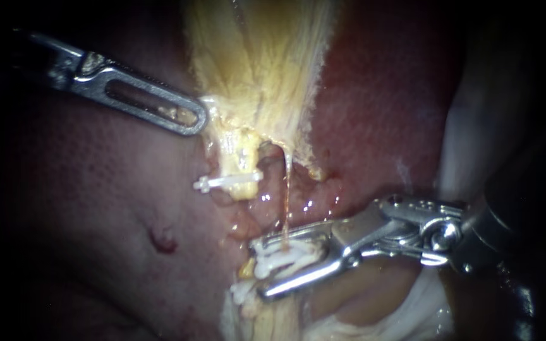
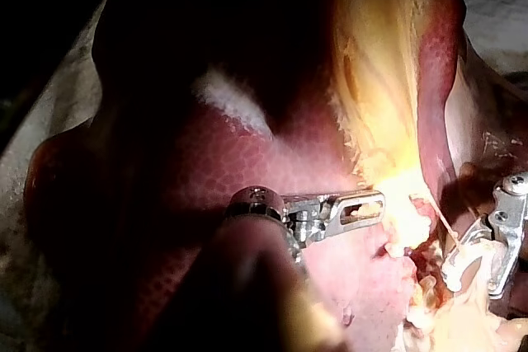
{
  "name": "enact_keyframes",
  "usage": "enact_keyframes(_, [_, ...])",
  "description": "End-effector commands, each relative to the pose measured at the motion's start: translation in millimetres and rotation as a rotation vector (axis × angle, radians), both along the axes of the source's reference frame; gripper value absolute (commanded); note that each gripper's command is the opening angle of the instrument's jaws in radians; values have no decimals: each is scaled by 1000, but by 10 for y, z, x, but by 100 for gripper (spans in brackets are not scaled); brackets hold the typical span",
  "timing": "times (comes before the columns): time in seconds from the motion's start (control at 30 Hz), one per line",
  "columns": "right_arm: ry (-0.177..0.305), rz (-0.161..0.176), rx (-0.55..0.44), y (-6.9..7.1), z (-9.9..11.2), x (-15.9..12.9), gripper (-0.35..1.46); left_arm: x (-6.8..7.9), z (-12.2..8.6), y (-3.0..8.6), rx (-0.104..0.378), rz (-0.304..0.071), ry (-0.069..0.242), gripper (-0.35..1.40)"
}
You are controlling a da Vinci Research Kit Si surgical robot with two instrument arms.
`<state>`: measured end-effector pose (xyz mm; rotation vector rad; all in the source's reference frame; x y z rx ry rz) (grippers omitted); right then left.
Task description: Clipping second clip right tube
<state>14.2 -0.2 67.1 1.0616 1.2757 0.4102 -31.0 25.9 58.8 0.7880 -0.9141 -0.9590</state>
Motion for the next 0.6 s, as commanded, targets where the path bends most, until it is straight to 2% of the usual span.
enact_keyframes(0.03, [-1,2,-1,0,2,-1,31,0,0,0,0,0,0,-35])
enact_keyframes(0.3, [1,-1,3,6,3,-8,-6,0,0,0,0,0,0,-35])
enact_keyframes(0.53, [0,-3,2,8,5,-11,-24,0,1,0,0,0,0,-35])
enact_keyframes(0.6, [0,-4,2,9,6,-13,-35,0,1,0,0,0,0,-35])
